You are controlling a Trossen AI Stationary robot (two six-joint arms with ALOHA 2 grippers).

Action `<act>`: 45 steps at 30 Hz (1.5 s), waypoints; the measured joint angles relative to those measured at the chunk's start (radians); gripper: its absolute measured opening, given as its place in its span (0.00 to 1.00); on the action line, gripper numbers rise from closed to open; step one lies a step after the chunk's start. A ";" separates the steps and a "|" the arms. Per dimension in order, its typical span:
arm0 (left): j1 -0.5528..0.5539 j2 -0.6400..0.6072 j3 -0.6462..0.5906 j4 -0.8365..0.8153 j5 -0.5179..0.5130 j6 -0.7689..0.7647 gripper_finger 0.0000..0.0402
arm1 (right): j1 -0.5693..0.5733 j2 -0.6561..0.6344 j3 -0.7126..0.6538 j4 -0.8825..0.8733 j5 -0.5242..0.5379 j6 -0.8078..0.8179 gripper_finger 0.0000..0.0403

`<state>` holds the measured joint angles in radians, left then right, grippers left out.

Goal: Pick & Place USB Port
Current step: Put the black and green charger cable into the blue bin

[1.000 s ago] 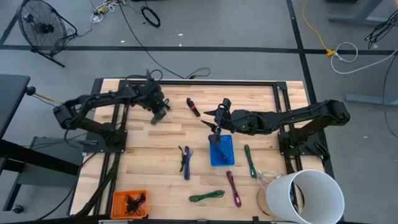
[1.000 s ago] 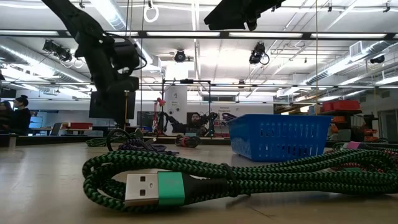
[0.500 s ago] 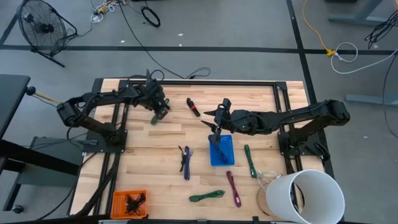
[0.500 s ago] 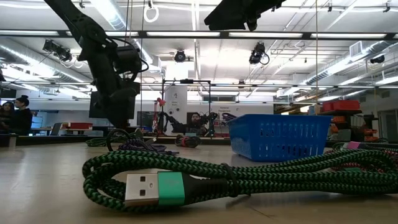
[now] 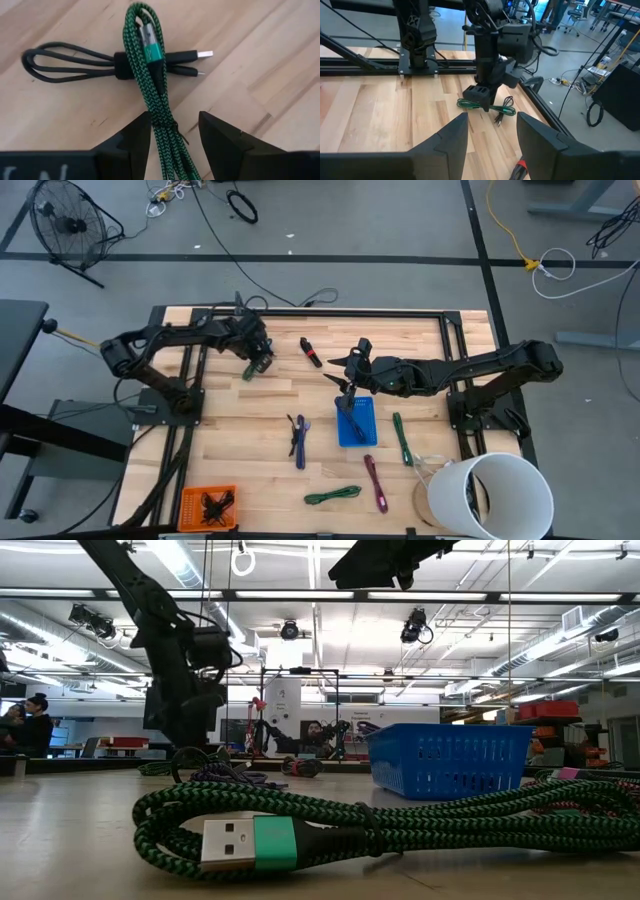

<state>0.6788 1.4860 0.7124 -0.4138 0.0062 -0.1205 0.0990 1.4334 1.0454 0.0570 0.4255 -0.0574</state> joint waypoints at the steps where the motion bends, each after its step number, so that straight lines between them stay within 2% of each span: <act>1: 0.000 0.008 0.000 0.003 -0.005 0.001 0.42 | 0.000 0.000 0.000 0.000 0.000 0.000 0.42; 4: 0.001 0.023 0.000 0.002 -0.008 0.005 0.41 | 0.000 0.000 0.000 0.000 0.000 -0.001 0.42; 6: 0.001 0.026 0.000 0.002 -0.009 0.010 0.36 | 0.000 0.000 0.000 0.000 0.000 -0.003 0.42; 8: 0.001 0.026 0.000 0.001 -0.009 0.010 0.27 | 0.000 0.000 0.000 0.000 0.000 -0.002 0.42; 11: 0.001 0.019 0.000 0.000 -0.009 0.027 0.08 | 0.000 0.000 0.000 0.000 0.000 -0.002 0.42; 12: 0.000 0.016 0.000 0.002 -0.009 0.028 0.05 | 0.000 0.000 0.000 -0.001 0.000 -0.002 0.42; 20: -0.041 -0.025 0.001 -0.003 0.017 0.036 0.05 | 0.000 0.000 0.000 -0.005 0.000 -0.003 0.42; 23: -0.058 -0.094 0.023 -0.025 0.045 0.036 0.05 | 0.000 0.000 0.000 -0.007 0.000 -0.003 0.42; 27: -0.094 -0.237 0.061 -0.010 0.133 0.025 0.05 | 0.000 0.000 0.000 -0.006 0.000 -0.002 0.42; 32: -0.197 -0.413 0.079 0.131 0.282 0.015 0.05 | 0.000 0.000 0.000 0.003 0.000 0.000 0.42; 36: -0.304 -0.493 0.079 0.271 0.286 0.003 0.05 | 0.000 0.000 0.000 0.022 -0.013 0.000 0.42; 42: -0.459 -0.499 0.079 0.515 0.282 0.053 0.05 | 0.001 0.000 0.000 0.091 -0.121 -0.003 0.42; 45: -0.515 -0.468 0.079 0.557 0.251 0.098 0.05 | 0.001 0.000 0.000 0.129 -0.182 -0.022 0.42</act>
<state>0.1636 1.0178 0.7913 0.1435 0.2569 -0.0221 0.1001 1.4334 1.0454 0.1862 0.2439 -0.0792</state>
